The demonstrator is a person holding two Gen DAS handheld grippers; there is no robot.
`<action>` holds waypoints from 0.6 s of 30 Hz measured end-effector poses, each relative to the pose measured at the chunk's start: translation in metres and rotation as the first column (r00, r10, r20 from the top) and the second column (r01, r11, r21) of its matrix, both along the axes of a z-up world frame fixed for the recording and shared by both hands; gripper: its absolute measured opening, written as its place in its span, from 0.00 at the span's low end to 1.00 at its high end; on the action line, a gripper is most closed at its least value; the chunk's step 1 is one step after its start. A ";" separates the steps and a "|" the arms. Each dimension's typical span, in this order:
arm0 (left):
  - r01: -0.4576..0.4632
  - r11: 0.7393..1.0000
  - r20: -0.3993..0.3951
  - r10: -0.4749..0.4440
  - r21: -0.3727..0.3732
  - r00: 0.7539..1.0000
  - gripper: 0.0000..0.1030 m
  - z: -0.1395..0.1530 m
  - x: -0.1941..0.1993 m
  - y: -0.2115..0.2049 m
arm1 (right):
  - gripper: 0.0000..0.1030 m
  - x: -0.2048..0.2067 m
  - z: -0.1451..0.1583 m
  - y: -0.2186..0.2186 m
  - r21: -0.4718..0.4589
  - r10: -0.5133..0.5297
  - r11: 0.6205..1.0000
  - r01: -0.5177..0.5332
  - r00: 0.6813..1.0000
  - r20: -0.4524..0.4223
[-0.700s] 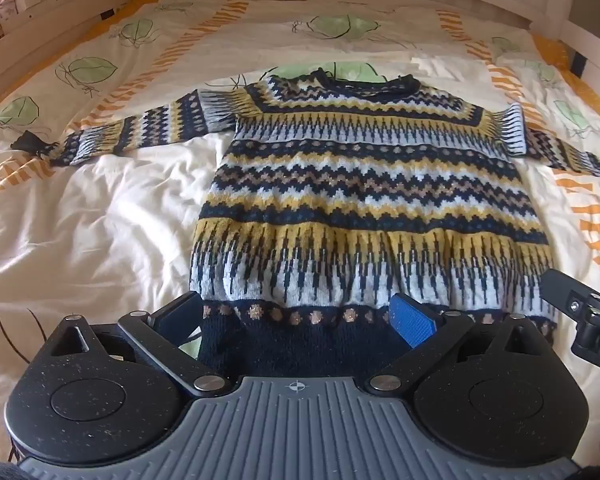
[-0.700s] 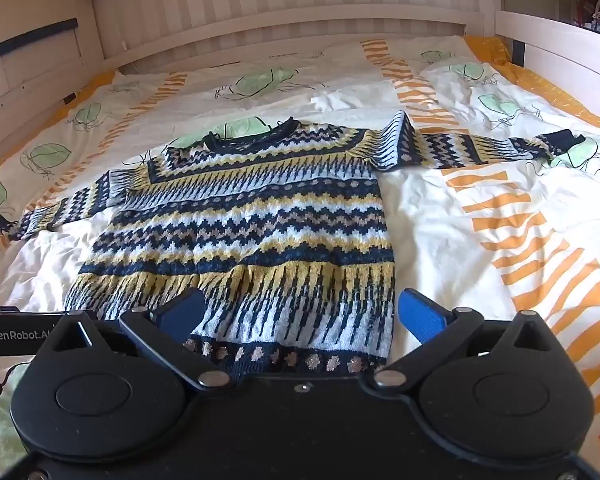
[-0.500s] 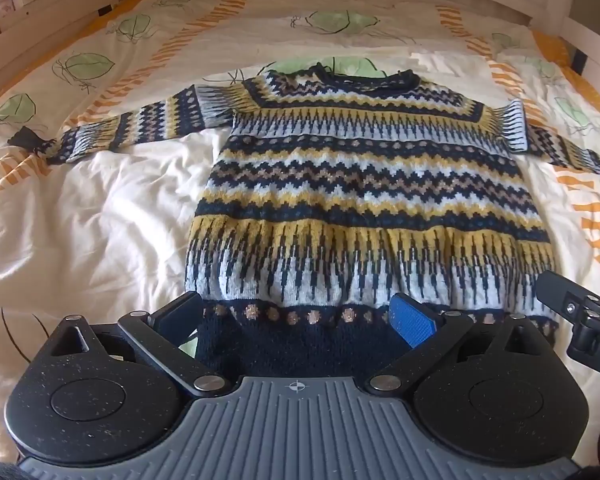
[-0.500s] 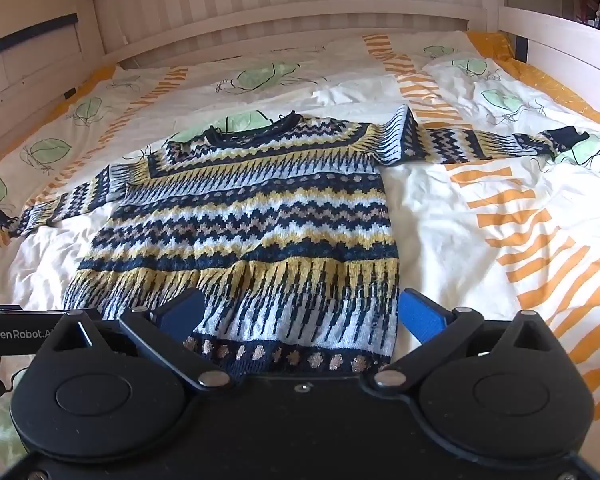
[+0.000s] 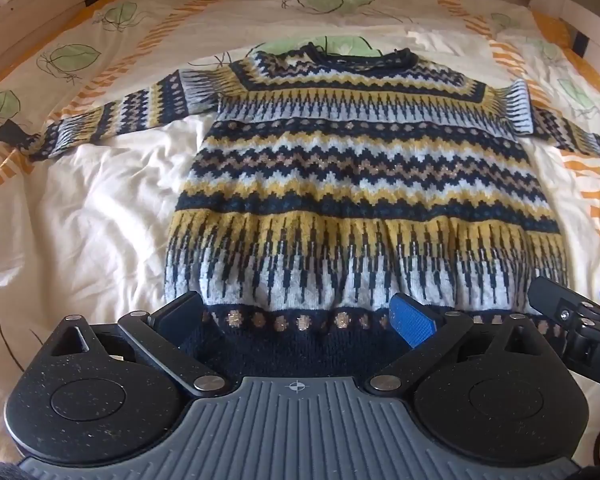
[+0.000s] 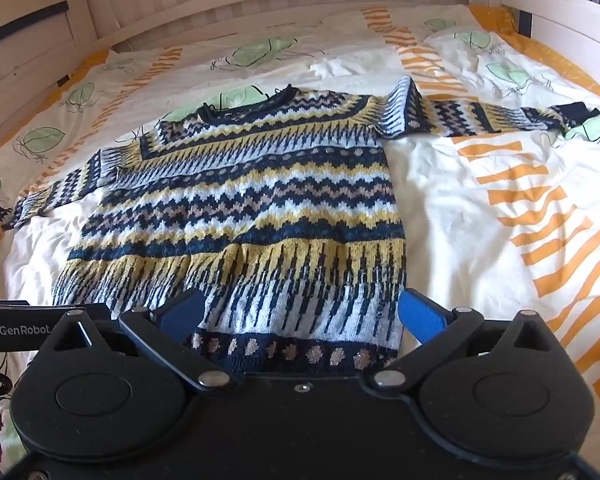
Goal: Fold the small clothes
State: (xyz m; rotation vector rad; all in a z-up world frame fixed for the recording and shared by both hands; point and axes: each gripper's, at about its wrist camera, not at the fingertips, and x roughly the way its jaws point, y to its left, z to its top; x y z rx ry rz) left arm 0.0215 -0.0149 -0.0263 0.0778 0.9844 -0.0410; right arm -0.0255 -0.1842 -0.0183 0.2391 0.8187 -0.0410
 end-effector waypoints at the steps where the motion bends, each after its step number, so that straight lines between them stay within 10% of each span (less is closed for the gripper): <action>1: 0.002 1.000 -0.003 -0.002 0.002 1.000 0.98 -0.001 0.000 -0.001 | 0.99 0.001 -0.001 -0.001 0.002 0.001 1.000 -0.001 1.000 -0.004; 18: 0.007 1.000 -0.073 -0.006 0.006 0.997 0.98 -0.016 0.024 -0.010 | 0.99 0.016 -0.005 -0.009 0.021 -0.011 1.000 0.011 0.999 -0.030</action>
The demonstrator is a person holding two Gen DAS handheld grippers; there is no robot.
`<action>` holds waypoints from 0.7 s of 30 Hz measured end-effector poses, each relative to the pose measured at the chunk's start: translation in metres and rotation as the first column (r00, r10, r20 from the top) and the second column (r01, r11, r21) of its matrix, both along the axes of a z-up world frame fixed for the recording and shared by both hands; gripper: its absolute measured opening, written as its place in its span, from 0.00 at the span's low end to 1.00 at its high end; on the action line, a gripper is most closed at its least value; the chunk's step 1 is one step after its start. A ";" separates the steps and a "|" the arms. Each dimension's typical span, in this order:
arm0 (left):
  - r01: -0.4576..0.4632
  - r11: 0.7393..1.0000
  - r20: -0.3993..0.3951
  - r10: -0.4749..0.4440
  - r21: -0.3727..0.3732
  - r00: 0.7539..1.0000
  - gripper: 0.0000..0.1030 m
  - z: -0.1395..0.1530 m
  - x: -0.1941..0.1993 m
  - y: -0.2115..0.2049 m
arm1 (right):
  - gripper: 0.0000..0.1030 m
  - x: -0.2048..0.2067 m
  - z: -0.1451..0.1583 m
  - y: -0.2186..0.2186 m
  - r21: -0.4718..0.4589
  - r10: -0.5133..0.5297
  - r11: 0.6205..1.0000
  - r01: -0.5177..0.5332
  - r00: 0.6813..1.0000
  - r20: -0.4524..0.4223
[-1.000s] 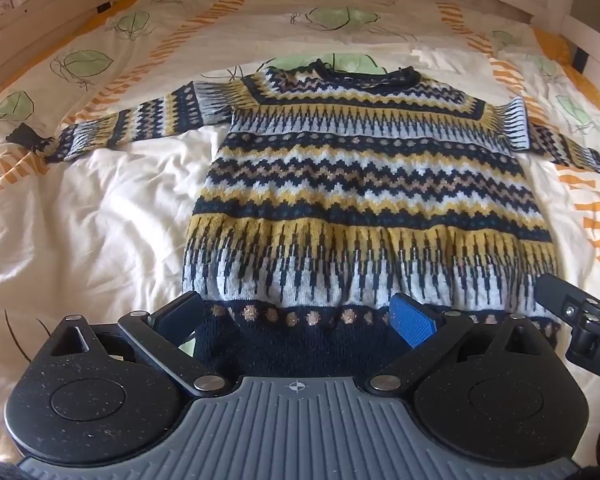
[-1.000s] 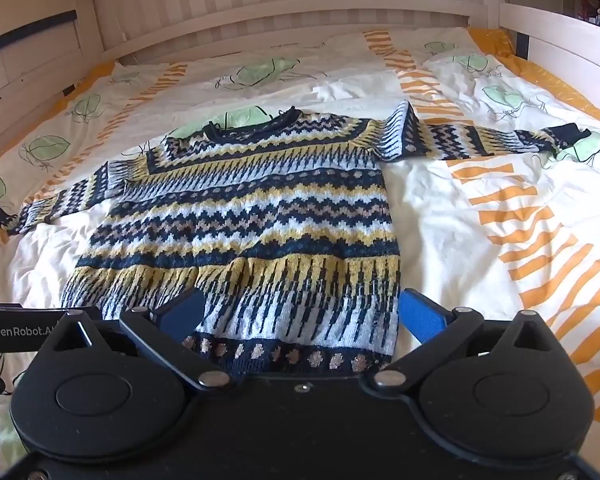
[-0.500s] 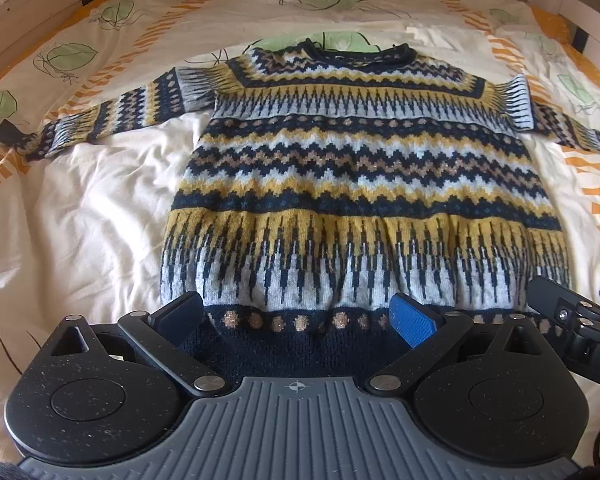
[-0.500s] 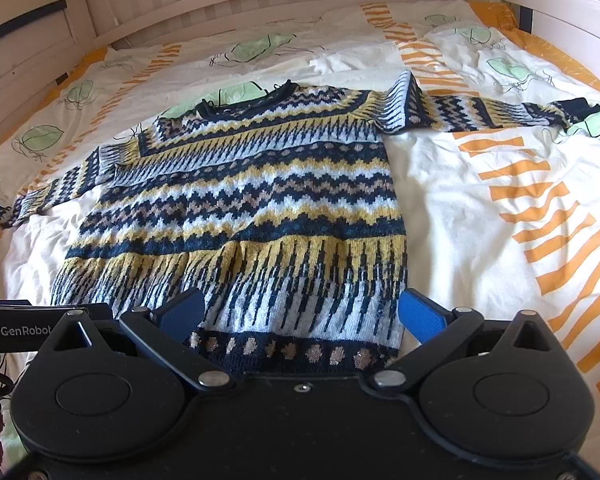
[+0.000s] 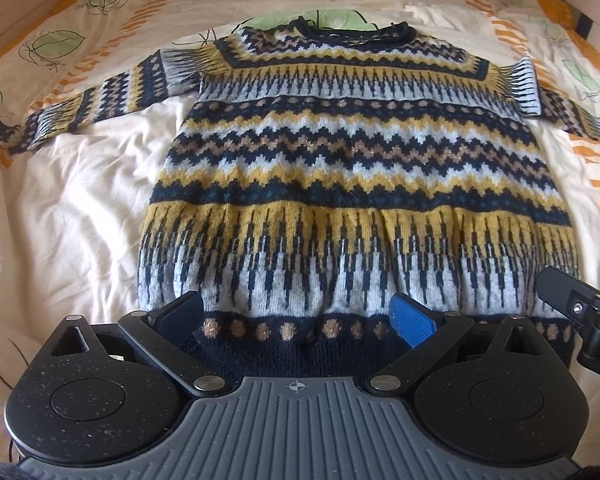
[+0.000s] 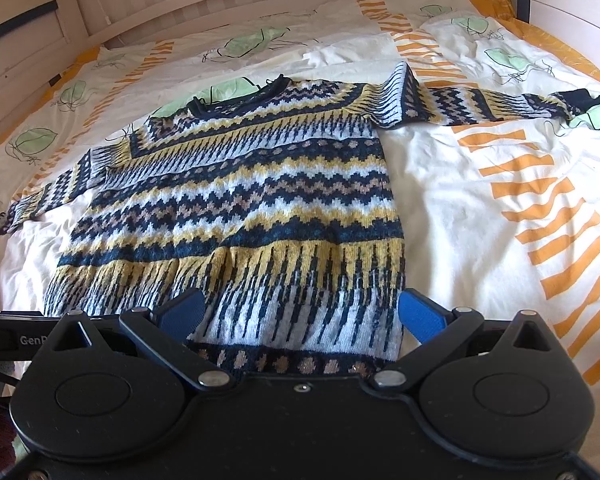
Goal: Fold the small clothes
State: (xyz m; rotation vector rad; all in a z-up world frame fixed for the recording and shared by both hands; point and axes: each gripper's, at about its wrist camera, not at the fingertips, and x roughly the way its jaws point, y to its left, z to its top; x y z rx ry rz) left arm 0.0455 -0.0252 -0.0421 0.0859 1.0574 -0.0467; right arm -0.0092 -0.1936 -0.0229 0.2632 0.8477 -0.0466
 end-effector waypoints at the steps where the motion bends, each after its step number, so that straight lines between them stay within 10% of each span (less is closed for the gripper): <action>1: 0.001 1.000 0.001 -0.001 0.000 1.000 0.98 0.000 0.001 0.000 | 0.99 0.003 0.000 -0.001 0.001 0.001 1.000 -0.001 1.000 -0.003; 21: -0.063 0.998 0.053 0.063 0.002 0.997 0.98 0.005 0.020 0.021 | 0.99 0.018 -0.010 0.009 -0.032 0.025 0.999 -0.026 0.999 -0.035</action>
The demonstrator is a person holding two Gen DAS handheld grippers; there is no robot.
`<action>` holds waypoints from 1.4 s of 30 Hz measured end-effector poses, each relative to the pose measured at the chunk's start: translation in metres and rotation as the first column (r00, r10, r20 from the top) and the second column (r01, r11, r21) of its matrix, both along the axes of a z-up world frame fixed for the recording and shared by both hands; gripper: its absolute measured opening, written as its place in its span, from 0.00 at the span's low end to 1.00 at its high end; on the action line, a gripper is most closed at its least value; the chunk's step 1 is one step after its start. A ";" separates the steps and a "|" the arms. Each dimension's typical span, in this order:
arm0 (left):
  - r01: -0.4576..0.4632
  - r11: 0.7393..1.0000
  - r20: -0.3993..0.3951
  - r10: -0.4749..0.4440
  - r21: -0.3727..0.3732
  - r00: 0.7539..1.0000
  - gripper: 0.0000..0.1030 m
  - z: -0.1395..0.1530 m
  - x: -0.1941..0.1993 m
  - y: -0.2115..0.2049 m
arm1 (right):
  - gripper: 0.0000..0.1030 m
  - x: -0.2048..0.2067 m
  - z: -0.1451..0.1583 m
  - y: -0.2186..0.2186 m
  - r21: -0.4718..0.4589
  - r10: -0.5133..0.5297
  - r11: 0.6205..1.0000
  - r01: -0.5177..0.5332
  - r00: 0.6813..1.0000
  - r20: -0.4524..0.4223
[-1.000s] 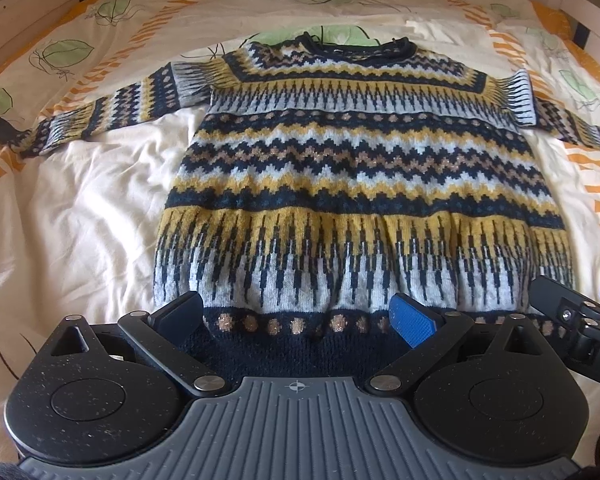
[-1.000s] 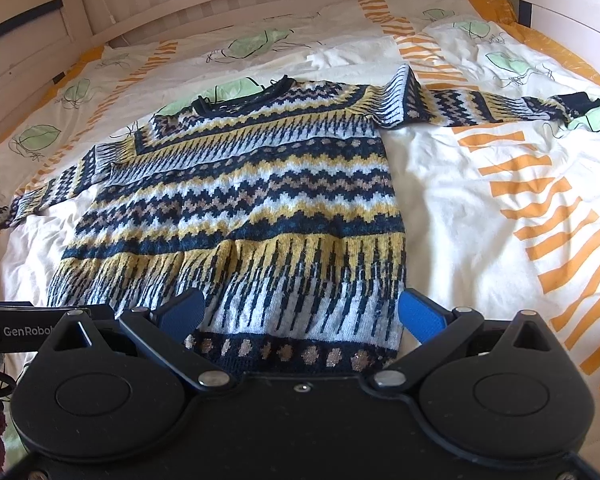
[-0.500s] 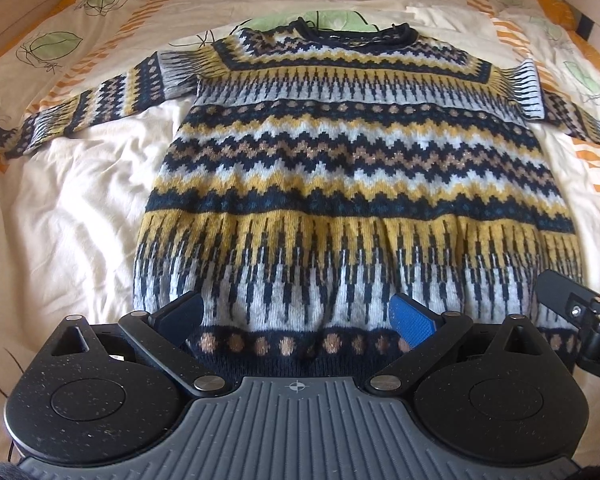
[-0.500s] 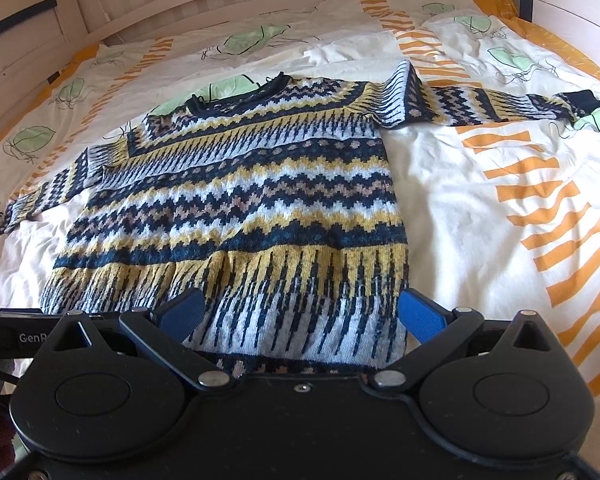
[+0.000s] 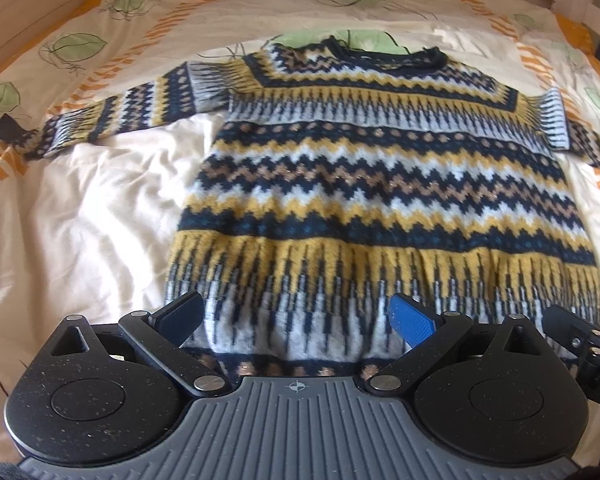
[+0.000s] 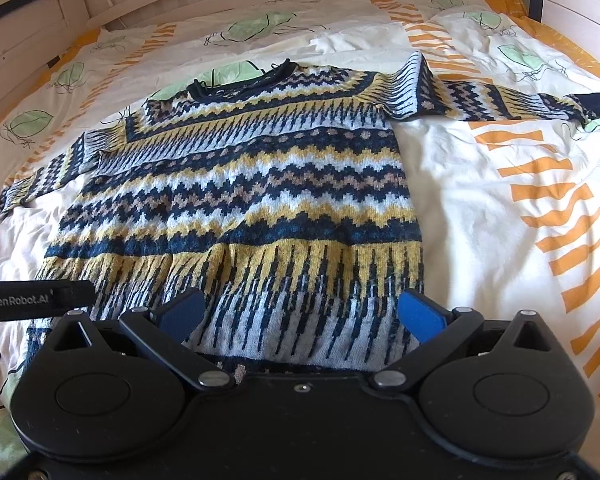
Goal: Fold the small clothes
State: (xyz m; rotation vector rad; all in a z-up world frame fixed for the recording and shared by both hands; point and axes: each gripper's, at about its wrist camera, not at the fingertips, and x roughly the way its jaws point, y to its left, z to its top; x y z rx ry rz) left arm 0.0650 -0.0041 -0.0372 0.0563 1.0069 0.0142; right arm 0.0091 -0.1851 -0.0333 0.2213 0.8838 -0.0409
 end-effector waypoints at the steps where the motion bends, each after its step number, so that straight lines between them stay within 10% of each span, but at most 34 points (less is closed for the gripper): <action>1: -0.004 1.000 0.003 0.004 0.001 1.000 0.98 0.001 0.000 0.001 | 0.99 -0.001 0.001 0.000 -0.002 -0.001 1.000 0.001 1.000 0.002; 26: 0.026 0.999 0.083 -0.028 0.025 0.996 0.98 0.004 -0.004 0.001 | 0.99 -0.015 0.009 -0.025 0.058 -0.005 0.998 0.003 0.999 0.033; 42: 0.047 0.992 0.186 -0.068 0.116 0.980 0.97 -0.014 0.052 -0.034 | 0.99 0.038 0.021 -0.169 0.148 -0.205 0.972 0.182 0.967 0.152</action>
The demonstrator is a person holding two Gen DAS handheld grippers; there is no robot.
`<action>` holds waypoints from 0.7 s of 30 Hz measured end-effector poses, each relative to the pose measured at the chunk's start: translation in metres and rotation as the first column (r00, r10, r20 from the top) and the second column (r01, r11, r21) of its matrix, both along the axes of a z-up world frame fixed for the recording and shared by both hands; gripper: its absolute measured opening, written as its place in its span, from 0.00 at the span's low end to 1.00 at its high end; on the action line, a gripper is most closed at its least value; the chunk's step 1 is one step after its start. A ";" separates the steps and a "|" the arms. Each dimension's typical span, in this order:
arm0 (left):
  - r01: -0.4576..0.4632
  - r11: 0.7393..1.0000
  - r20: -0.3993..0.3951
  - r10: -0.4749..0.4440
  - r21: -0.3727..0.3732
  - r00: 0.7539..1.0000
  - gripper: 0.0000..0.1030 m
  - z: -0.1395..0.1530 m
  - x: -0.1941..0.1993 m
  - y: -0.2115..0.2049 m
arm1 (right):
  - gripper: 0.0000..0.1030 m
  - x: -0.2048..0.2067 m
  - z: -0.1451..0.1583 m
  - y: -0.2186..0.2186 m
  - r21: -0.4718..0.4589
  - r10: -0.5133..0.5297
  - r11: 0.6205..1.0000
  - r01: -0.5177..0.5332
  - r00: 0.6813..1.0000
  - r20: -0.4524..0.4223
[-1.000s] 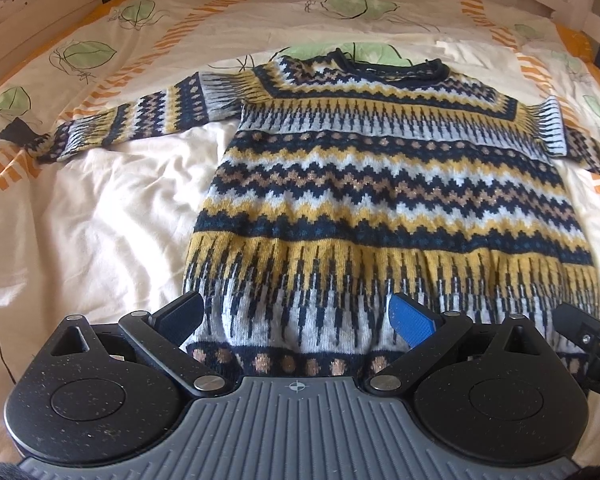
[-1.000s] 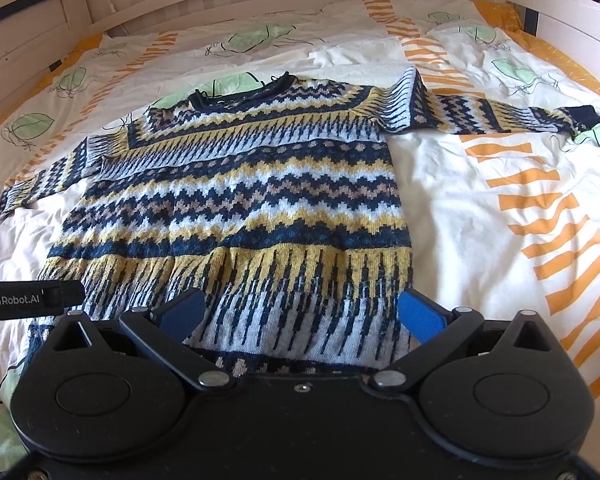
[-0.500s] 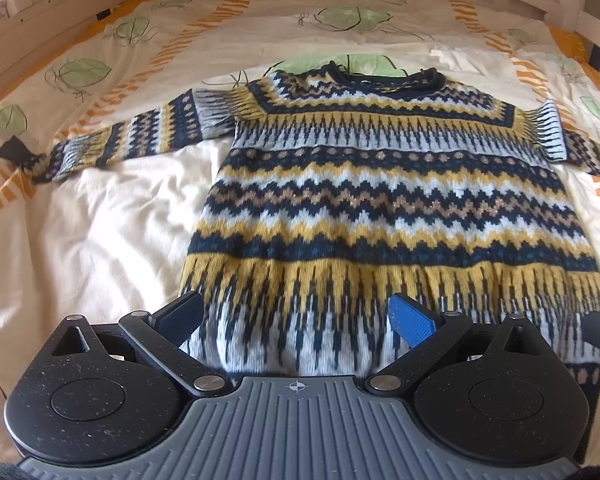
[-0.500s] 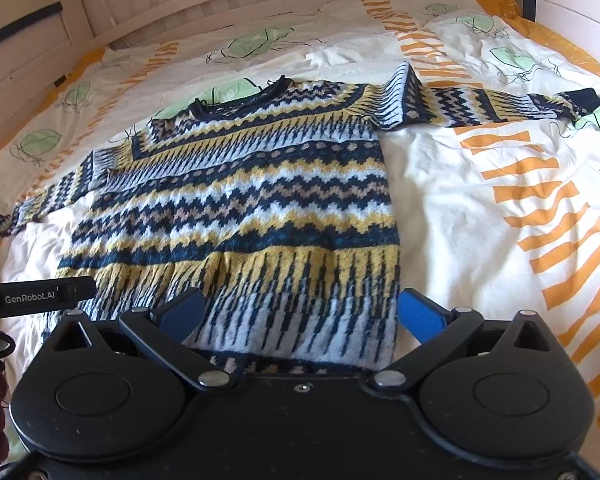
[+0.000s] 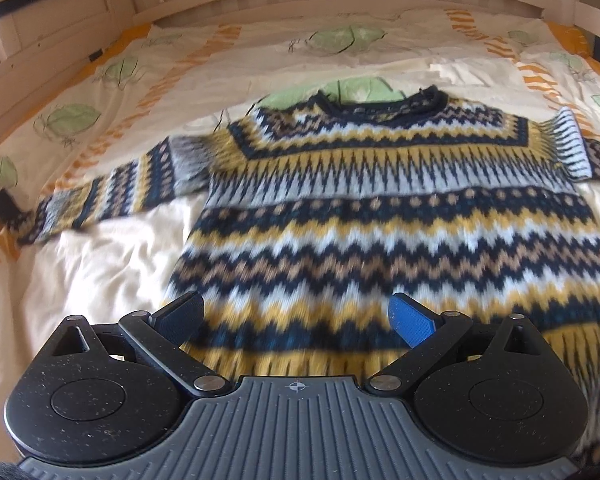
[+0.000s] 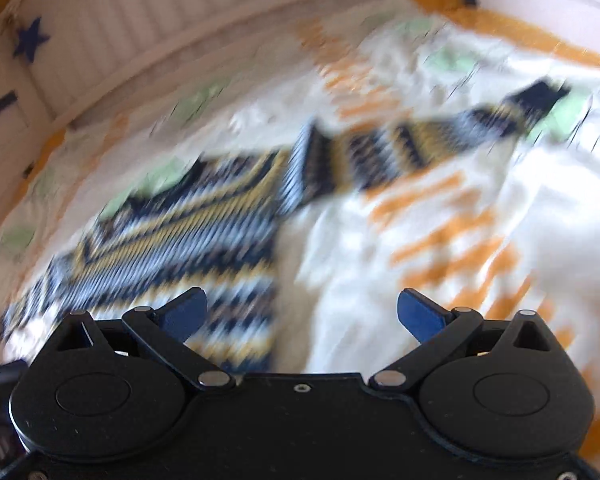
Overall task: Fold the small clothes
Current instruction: 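Grasp the navy sleeve cuff with the right tool and lift it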
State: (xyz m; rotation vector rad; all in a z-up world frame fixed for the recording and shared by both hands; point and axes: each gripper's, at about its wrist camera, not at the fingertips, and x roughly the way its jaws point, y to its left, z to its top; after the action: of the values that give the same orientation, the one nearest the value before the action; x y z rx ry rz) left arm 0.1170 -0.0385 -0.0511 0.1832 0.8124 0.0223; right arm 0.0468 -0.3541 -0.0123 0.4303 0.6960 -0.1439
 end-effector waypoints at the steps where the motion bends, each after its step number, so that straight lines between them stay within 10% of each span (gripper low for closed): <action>1: 0.003 1.000 0.015 -0.003 0.003 1.000 0.97 -0.002 0.004 -0.003 | 0.99 0.005 0.002 -0.011 -0.023 -0.024 0.999 0.024 1.000 0.016; 21: -0.017 0.997 0.099 0.024 -0.073 0.995 1.00 -0.060 0.018 -0.005 | 0.63 0.090 -0.050 -0.226 0.041 -0.443 0.895 0.444 0.896 -0.031</action>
State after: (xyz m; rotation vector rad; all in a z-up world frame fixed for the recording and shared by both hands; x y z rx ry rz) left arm 0.1353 -0.0438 -0.1113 0.1051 0.7141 0.0214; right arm 0.1365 -0.5797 -0.0621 0.6314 0.6130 -0.5668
